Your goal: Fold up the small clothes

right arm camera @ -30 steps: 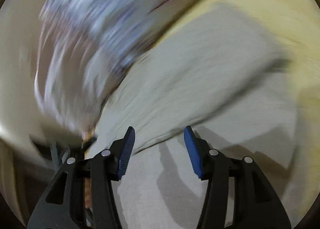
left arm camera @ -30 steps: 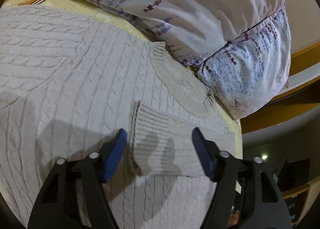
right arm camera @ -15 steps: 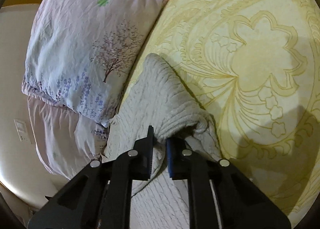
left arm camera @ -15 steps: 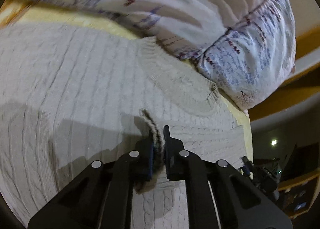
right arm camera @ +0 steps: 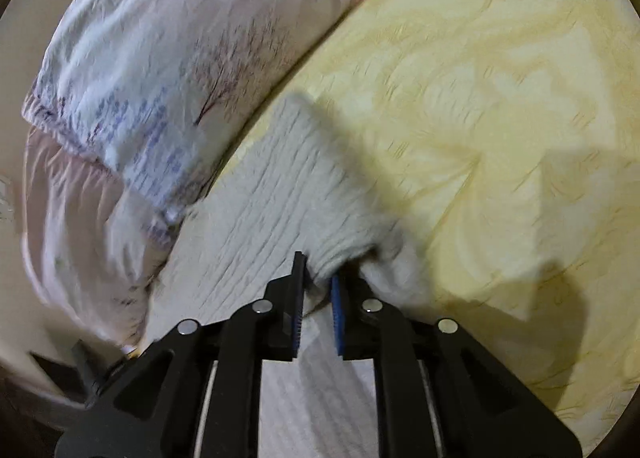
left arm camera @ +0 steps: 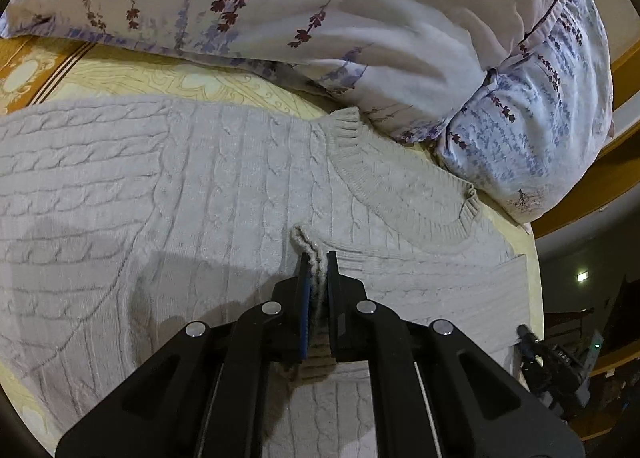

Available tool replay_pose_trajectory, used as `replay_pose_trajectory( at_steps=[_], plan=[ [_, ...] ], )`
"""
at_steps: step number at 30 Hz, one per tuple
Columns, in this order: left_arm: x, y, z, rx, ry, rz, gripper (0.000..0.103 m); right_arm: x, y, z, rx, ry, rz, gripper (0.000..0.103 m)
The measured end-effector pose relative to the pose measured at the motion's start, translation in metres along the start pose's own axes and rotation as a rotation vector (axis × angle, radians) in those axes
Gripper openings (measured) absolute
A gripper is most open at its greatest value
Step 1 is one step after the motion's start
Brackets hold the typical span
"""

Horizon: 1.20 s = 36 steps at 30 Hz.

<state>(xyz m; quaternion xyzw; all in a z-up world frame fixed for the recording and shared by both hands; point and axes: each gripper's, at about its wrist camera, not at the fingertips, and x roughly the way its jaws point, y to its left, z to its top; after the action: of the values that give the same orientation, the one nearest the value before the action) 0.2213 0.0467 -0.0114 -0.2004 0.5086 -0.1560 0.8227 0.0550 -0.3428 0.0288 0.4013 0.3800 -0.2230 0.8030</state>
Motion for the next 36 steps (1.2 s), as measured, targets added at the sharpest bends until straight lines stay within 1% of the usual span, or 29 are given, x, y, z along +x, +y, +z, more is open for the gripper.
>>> replay_pose_trajectory(
  at_steps=[1,4,6,7,8,9,10,11,12,14,16,17,19,20,21,24,25,26,29,31,36],
  plan=[
    [0.000,-0.001,-0.001,-0.001,-0.001,0.002,0.006,-0.002,0.000,0.003,-0.008,-0.012,-0.017,0.012],
    [-0.002,-0.002,-0.003,-0.015,0.010,-0.009,0.007,0.001,0.001,0.006,-0.014,0.004,-0.057,0.012],
    [-0.010,0.001,-0.008,-0.031,0.011,-0.024,0.007,-0.002,0.003,0.003,-0.011,0.004,-0.068,0.023],
    [-0.018,0.004,-0.010,-0.041,0.004,-0.032,0.014,-0.004,0.003,0.002,-0.004,0.003,-0.081,0.027],
    [-0.027,0.007,-0.011,-0.047,-0.006,-0.035,0.025,-0.007,0.003,0.001,0.003,0.001,-0.094,0.036],
    [-0.042,0.013,-0.014,-0.056,-0.030,-0.043,0.032,-0.013,0.002,-0.001,0.009,-0.011,-0.103,0.041],
    [-0.054,0.018,-0.016,-0.064,-0.055,-0.046,0.050,-0.022,0.004,-0.003,0.007,-0.047,-0.171,0.046],
    [-0.069,0.025,-0.020,-0.076,-0.089,-0.040,0.065,-0.031,0.003,-0.005,0.002,-0.073,-0.233,0.068],
    [-0.089,0.038,-0.024,-0.097,-0.135,-0.028,0.068,-0.040,0.006,-0.007,-0.003,-0.126,-0.295,0.073],
    [-0.118,0.064,-0.030,-0.153,-0.190,-0.020,0.068,-0.042,0.014,-0.009,-0.036,-0.143,-0.287,0.073],
    [-0.149,0.101,-0.039,-0.257,-0.249,-0.011,0.068,-0.035,0.028,-0.013,-0.099,-0.105,-0.250,0.074],
    [-0.165,0.126,-0.045,-0.322,-0.283,0.006,0.068,-0.031,0.033,-0.015,-0.115,-0.091,-0.240,0.074],
    [-0.182,0.159,-0.052,-0.424,-0.322,0.054,0.068,-0.022,0.047,-0.024,-0.147,-0.047,-0.191,0.075],
    [-0.189,0.174,-0.055,-0.469,-0.333,0.065,0.067,-0.017,0.053,-0.029,-0.163,-0.022,-0.169,0.075],
    [-0.199,0.198,-0.061,-0.550,-0.358,0.069,0.067,-0.011,0.060,-0.036,-0.191,0.011,-0.146,0.075],
    [-0.211,0.238,-0.068,-0.681,-0.401,0.092,0.061,-0.002,0.076,-0.051,-0.241,0.074,-0.109,0.075],
    [-0.214,0.252,-0.069,-0.726,-0.414,0.095,0.058,0.000,0.081,-0.056,-0.253,0.092,-0.099,0.076],
    [-0.216,0.263,-0.070,-0.769,-0.424,0.092,0.057,0.000,0.085,-0.061,-0.263,0.102,-0.089,0.076],
    [-0.214,0.283,-0.069,-0.851,-0.452,0.062,0.053,-0.003,0.095,-0.071,-0.300,0.111,-0.077,0.077],
    [-0.215,0.299,-0.068,-0.903,-0.485,0.025,0.049,-0.006,0.097,-0.075,-0.322,0.106,-0.077,0.078],
    [-0.219,0.324,-0.057,-0.987,-0.546,-0.009,0.046,-0.012,0.093,-0.083,-0.334,0.100,-0.089,0.080]
  ],
)
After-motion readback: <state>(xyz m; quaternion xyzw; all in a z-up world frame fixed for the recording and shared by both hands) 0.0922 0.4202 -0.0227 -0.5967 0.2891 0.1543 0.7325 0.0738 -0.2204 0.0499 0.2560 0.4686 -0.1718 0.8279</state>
